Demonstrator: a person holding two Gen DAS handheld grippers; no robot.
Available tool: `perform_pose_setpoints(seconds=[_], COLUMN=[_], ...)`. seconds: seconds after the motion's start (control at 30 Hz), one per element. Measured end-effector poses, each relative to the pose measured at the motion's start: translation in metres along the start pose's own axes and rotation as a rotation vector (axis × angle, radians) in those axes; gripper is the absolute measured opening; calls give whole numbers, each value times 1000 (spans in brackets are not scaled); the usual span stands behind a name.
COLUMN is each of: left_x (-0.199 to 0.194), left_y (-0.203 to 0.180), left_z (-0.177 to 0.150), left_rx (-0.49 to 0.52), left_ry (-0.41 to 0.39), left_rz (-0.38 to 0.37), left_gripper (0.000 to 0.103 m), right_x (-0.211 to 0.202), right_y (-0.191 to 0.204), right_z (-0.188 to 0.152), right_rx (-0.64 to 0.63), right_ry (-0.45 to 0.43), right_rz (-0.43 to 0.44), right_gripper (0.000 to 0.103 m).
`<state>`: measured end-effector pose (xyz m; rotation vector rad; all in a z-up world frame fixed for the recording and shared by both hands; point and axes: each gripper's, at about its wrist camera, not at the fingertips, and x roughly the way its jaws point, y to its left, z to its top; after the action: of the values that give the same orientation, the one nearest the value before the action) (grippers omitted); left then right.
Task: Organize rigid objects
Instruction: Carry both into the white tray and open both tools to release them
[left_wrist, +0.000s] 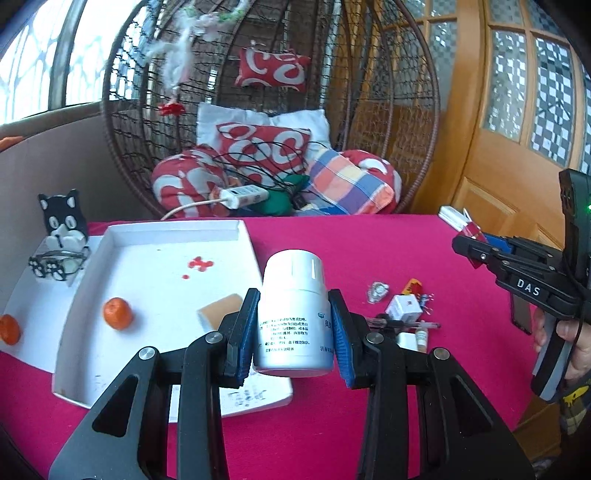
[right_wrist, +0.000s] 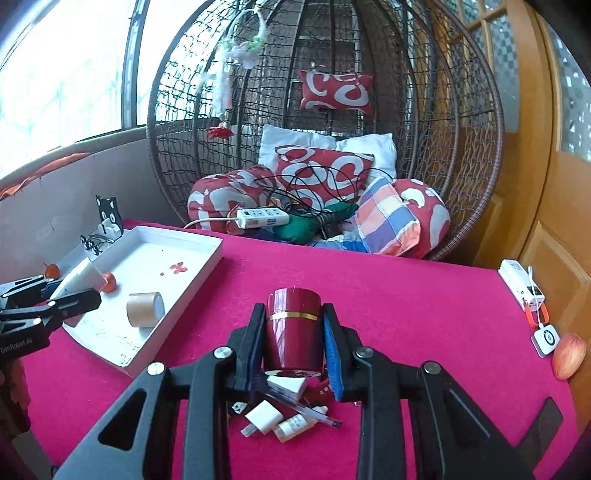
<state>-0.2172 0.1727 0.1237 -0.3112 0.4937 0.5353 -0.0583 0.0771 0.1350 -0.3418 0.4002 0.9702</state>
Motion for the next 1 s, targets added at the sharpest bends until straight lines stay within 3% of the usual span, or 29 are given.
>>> perform_pose_setpoints(seconds=[0.57,1.0], left_x=[-23,-31], left_y=[56,119], left_z=[-10,2], left_rx=[-86,-163], left_ry=[-25,-38], left_rz=[130,236], left_gripper=[36,36], right_x=[5,23], right_y=[55,112], right_z=[20,44], right_rx=[-106,-185], right_ry=[-10,-4], right_rz=[77,168], right_gripper=[28,28])
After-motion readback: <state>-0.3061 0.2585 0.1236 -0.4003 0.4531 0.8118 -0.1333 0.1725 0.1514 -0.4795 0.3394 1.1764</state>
